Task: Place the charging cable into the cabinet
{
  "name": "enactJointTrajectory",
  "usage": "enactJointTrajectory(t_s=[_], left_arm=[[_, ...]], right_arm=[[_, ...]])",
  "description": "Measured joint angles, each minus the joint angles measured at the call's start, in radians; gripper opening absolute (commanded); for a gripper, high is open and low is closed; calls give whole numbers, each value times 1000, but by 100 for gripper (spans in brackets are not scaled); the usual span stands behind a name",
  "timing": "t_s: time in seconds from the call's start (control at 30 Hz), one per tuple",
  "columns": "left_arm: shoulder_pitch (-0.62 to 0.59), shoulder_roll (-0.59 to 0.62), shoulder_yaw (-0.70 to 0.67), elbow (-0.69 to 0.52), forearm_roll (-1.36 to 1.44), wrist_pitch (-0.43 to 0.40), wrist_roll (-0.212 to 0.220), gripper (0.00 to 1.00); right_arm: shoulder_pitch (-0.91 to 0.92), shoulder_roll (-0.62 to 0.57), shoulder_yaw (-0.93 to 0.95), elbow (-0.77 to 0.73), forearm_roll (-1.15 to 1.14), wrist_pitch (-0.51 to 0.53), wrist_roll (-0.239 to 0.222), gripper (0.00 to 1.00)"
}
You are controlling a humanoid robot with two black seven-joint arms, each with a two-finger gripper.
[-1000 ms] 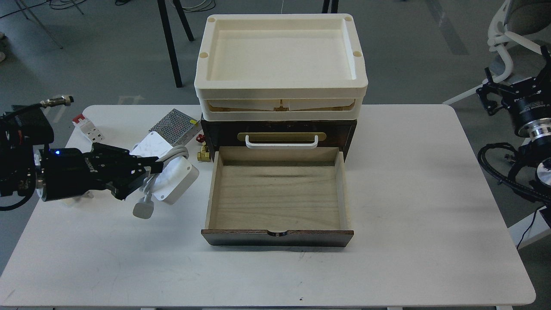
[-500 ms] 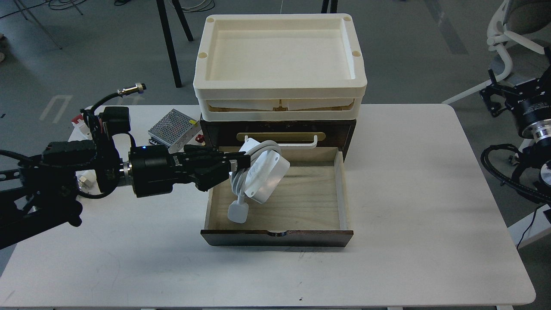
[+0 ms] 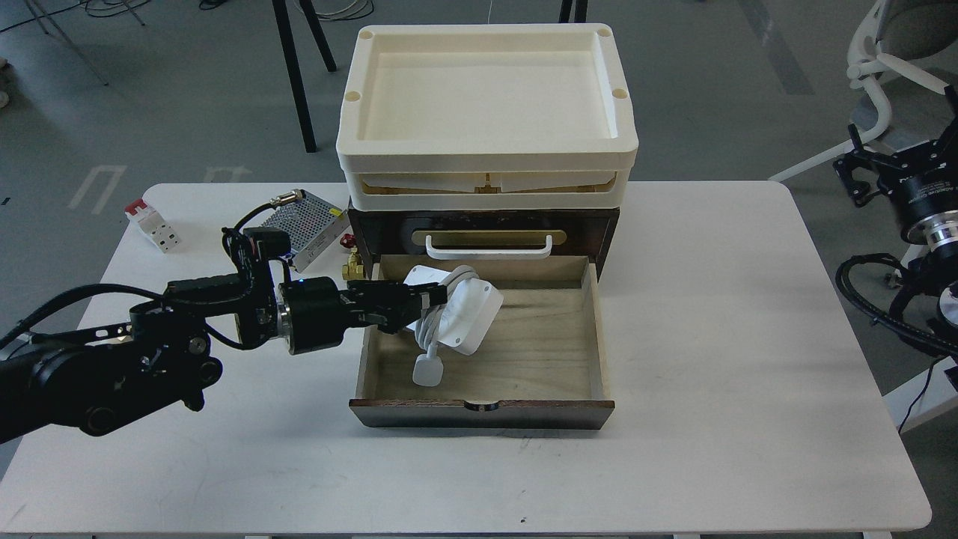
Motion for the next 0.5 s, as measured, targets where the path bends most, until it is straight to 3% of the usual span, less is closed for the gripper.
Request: enactJointTrajectory(t_s=[0.1,0.33,0.5], left_arm=[[2,2,-4,-7,-10,-3,0,94],[14,87,-56,-20,-58,-4,0,95],[30,195,-222,4,-438,-17,0,96]], right_arm=[[0,0,0,0,0,0,0,100],[0,1,4,18,0,0,-1,100],[11,-4,3,88,0,0,-9,100]])
